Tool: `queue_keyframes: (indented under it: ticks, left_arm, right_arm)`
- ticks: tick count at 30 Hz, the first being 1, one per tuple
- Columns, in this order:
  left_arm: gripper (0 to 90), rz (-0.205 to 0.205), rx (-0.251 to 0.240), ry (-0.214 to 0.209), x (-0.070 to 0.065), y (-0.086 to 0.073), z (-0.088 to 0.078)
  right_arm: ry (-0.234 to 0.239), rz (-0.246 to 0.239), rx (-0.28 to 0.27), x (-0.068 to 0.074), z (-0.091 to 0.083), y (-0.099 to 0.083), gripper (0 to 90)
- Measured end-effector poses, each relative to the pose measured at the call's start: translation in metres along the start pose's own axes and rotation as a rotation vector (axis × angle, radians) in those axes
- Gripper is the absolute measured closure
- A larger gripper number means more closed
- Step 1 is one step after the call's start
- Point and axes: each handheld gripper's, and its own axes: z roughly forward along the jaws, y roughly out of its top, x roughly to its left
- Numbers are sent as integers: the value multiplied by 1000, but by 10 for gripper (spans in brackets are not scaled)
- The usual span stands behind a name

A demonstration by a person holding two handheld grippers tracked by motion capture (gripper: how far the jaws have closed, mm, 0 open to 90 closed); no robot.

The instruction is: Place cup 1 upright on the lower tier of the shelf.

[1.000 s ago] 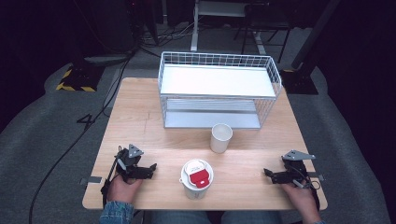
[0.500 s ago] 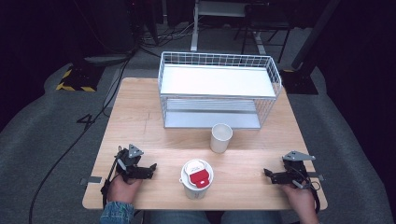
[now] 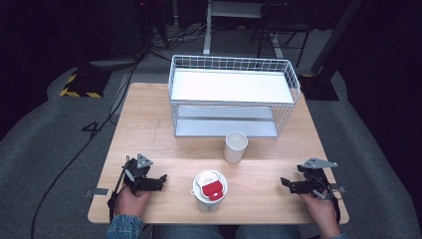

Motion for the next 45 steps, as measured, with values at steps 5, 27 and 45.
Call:
queue_keyframes:
  ticks: [5, 27, 45]
  left_arm:
    - [40, 0, 0, 0, 0, 0, 0]
    - [41, 0, 0, 0, 0, 0, 0]
    - [40, 1, 0, 0, 0, 0, 0]
  right_arm:
    - [28, -40, -28, 7, -5, 19, 123]
    - [131, -158, -137, 52, 14, 84, 154]
    - [239, -127, -158, 71, 58, 103, 154]
